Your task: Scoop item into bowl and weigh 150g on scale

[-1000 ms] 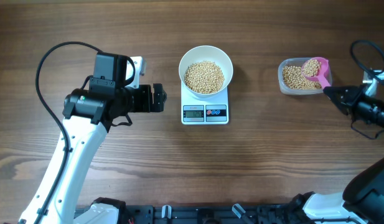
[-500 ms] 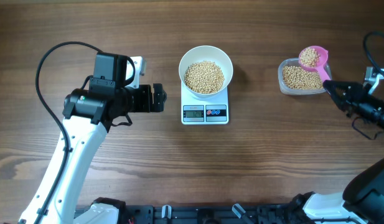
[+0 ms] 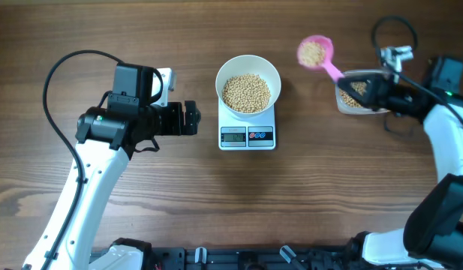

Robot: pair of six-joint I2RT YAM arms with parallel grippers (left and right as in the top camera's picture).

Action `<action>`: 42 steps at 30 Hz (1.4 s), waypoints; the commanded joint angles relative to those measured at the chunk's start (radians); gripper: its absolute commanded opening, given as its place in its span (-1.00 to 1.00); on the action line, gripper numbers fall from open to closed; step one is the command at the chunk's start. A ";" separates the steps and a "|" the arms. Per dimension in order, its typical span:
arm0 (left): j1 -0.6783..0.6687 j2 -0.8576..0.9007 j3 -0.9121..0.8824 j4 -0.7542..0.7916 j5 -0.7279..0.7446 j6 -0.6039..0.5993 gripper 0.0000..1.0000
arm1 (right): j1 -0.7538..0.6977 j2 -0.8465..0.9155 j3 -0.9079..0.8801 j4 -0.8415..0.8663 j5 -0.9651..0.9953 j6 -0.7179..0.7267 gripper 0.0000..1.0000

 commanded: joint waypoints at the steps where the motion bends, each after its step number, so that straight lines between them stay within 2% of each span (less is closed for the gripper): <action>1: 0.006 0.000 0.019 0.000 -0.006 -0.005 1.00 | 0.118 -0.035 0.025 0.182 -0.023 0.235 -0.91; 5: 0.006 0.000 0.019 0.000 -0.006 -0.005 1.00 | 0.217 -0.035 0.025 0.293 0.074 0.278 -0.91; 11: 0.006 0.000 0.019 0.000 -0.006 -0.005 1.00 | 0.284 -0.035 0.025 0.245 0.214 0.257 -0.91; 16: 0.006 0.000 0.019 0.001 -0.006 -0.005 1.00 | 0.332 -0.035 0.025 0.099 0.423 0.077 -0.92; 26: 0.006 0.000 0.019 0.000 -0.006 -0.005 1.00 | 0.472 -0.039 0.025 0.110 0.673 -0.143 -0.91; 34: 0.006 0.000 0.019 0.000 -0.006 -0.005 1.00 | 0.543 -0.052 0.027 0.111 0.880 -0.232 -0.91; 42: 0.006 0.000 0.019 0.001 -0.006 -0.005 1.00 | 0.569 -0.060 0.031 0.109 0.967 -0.301 -0.91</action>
